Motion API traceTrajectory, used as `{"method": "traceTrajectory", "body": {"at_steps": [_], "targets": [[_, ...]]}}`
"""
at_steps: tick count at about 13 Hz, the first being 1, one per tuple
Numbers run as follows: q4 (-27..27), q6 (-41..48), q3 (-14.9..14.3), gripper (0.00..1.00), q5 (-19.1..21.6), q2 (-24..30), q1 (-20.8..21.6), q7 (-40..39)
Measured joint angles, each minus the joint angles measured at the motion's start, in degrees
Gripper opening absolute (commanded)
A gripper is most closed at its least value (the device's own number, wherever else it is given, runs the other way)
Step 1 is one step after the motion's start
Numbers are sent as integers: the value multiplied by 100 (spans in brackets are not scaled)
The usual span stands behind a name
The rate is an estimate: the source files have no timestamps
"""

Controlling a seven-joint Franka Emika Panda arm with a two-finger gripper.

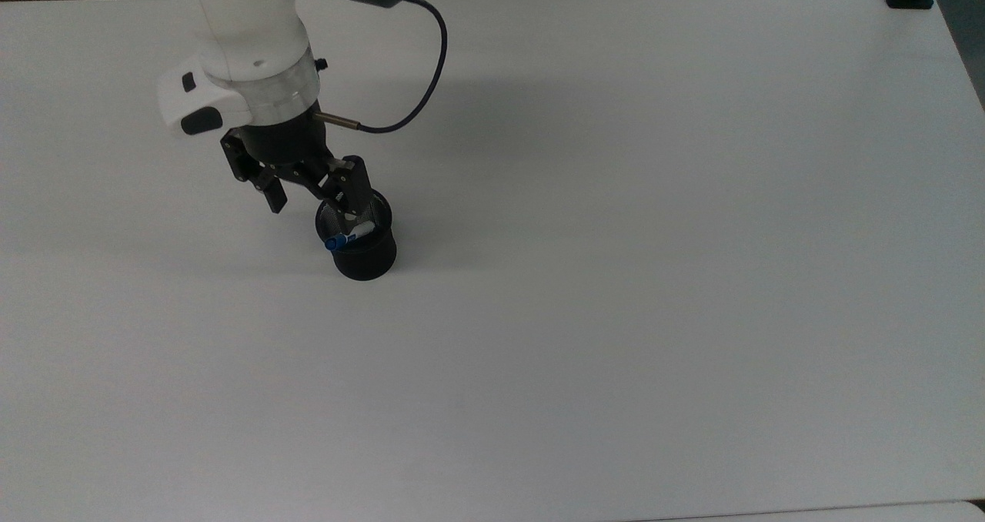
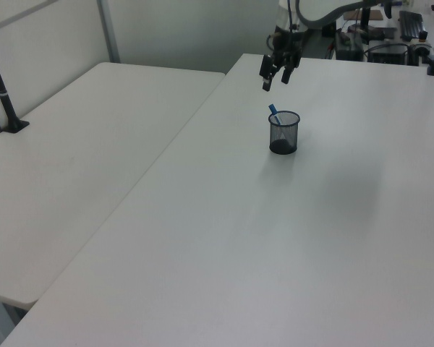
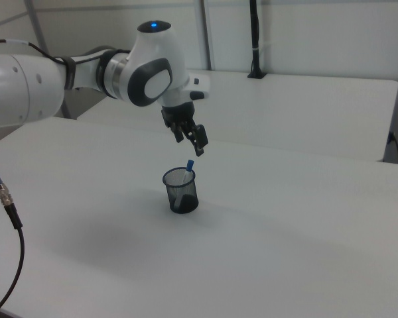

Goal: Remove the marker
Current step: 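Lower the gripper onto the marker top and close on it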

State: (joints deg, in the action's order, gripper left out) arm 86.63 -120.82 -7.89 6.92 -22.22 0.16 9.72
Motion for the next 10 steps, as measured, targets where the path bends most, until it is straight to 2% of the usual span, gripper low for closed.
{"method": "traceTrajectory", "body": {"at_steps": [3,7,10], "targets": [[-3,-377,31,80,0,-214,24,0],[-10,-471,43,74,-65,-379,100,0],[-11,-471,56,60,-204,-395,106,0]]}}
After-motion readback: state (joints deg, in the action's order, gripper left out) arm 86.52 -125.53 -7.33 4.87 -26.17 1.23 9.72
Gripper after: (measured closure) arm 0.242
